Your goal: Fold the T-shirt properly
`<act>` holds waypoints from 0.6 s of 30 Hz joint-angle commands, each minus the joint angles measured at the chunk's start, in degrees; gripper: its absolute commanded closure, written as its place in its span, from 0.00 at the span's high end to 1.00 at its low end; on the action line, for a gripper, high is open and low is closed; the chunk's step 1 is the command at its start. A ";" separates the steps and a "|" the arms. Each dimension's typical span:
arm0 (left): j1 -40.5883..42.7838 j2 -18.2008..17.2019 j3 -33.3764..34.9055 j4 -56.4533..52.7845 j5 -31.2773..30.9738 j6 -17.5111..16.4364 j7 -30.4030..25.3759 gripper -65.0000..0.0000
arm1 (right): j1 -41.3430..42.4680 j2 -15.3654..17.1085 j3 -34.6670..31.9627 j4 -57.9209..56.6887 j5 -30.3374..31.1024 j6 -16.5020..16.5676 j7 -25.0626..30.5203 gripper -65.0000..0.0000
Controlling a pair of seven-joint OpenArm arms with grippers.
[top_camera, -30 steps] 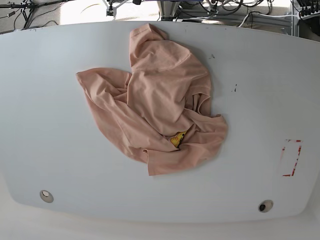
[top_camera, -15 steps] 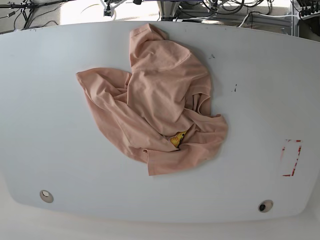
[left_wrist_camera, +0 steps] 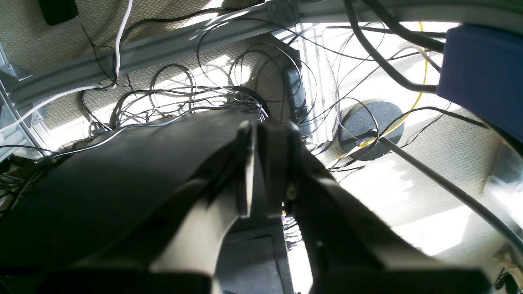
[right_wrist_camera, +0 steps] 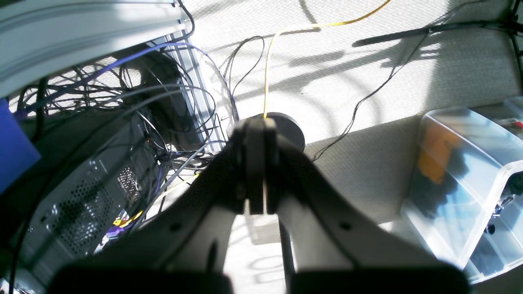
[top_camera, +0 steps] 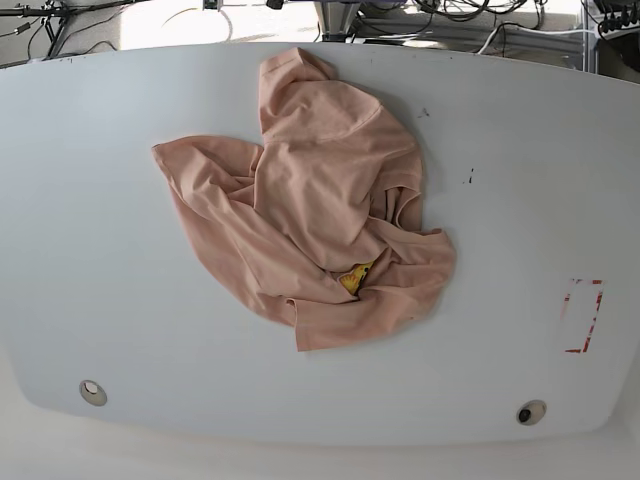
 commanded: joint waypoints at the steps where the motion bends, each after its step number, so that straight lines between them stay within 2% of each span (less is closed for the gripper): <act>1: 0.92 0.07 -0.25 0.19 0.02 0.13 -0.83 0.07 | -0.91 0.44 0.08 0.84 -0.06 -0.14 0.76 0.00; 14: 3.28 -0.81 0.48 2.15 0.07 -0.03 1.55 0.11 | -5.18 0.36 0.05 6.54 -0.20 -0.29 0.16 0.00; 18: 4.38 -1.04 0.07 3.71 -0.13 -0.01 1.30 0.09 | -7.13 0.47 0.09 9.14 -0.14 -0.37 0.91 0.00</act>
